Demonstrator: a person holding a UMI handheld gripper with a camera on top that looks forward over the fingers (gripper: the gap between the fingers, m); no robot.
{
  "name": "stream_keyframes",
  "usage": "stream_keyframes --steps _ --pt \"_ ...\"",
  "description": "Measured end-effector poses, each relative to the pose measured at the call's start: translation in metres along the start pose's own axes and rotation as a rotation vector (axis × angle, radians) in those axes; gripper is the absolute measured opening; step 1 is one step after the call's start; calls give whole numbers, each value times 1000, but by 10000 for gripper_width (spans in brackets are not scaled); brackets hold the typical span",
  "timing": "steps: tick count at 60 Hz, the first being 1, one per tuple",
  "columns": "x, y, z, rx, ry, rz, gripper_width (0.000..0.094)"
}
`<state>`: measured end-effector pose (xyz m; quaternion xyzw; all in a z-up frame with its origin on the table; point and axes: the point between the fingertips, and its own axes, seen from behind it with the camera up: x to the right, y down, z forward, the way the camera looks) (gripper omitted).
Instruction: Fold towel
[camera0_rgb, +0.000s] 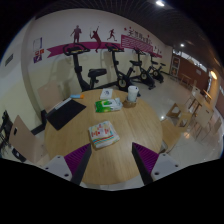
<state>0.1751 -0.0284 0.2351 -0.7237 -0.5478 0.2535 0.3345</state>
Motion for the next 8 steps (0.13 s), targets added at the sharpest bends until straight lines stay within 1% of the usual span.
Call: stream_keyframes --steps 8 --pt "-2 4 0 -7 -12 19 857"
